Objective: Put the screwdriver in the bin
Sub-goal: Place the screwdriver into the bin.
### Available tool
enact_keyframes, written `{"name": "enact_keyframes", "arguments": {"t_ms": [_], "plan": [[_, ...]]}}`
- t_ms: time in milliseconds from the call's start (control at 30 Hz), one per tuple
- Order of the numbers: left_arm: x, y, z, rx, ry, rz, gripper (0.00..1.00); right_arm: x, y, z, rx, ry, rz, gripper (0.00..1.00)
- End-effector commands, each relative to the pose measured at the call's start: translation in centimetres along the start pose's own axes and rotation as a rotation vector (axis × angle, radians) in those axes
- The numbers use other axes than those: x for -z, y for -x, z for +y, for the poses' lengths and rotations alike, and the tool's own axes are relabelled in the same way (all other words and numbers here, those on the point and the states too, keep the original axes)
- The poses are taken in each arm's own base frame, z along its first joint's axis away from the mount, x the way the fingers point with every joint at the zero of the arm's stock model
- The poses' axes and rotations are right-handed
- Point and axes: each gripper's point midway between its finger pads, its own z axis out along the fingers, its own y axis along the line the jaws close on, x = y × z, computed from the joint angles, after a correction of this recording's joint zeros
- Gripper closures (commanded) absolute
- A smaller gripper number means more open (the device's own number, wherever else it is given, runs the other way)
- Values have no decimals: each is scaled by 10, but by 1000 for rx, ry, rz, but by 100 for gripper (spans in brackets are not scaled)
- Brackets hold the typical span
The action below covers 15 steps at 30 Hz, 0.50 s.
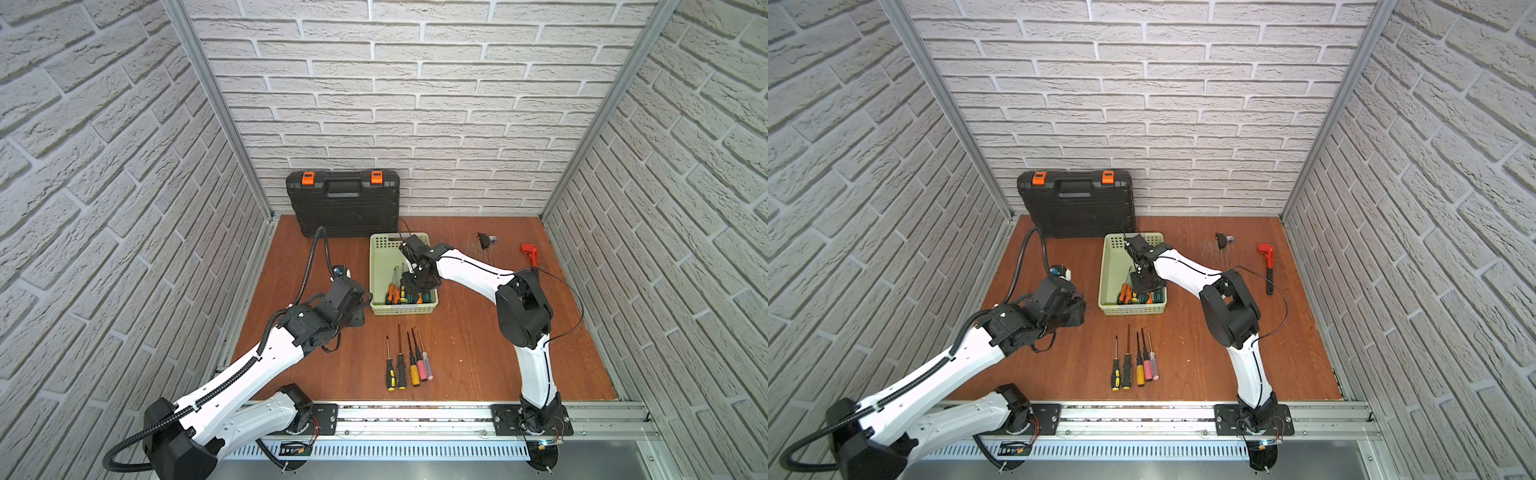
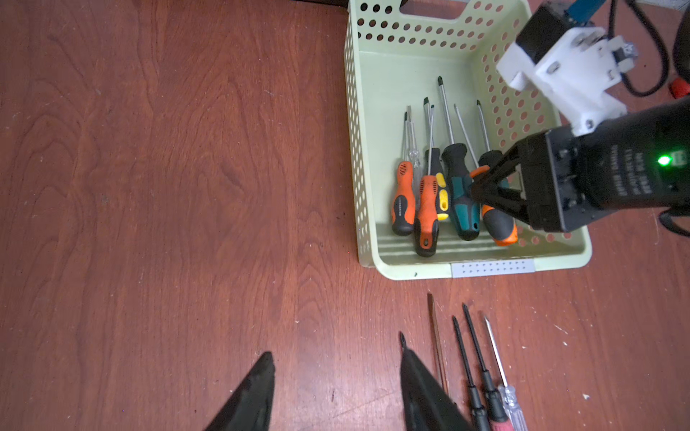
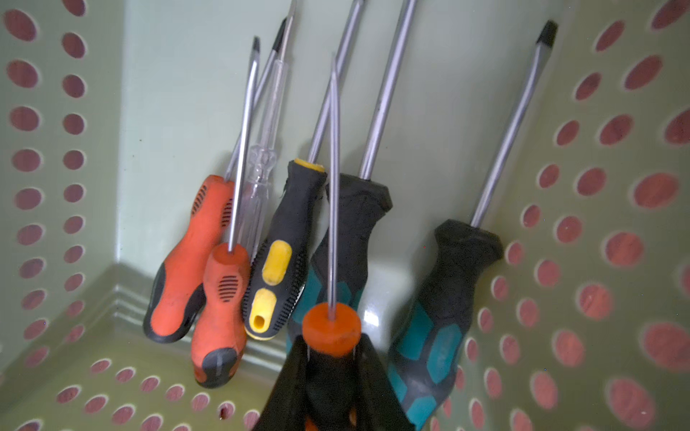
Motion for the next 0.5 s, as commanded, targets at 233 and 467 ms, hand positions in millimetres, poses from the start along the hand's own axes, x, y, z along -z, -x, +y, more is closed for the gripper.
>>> {"name": "enact_keyframes", "arguments": {"t_ms": [233,467], "plan": [[-1,7,-1,6,-3,-17,45,12,14,4,-9,21,-60,72],[-5,3,-5,3,-3,24,45,30,20,5,-8,32,-106,68]]}}
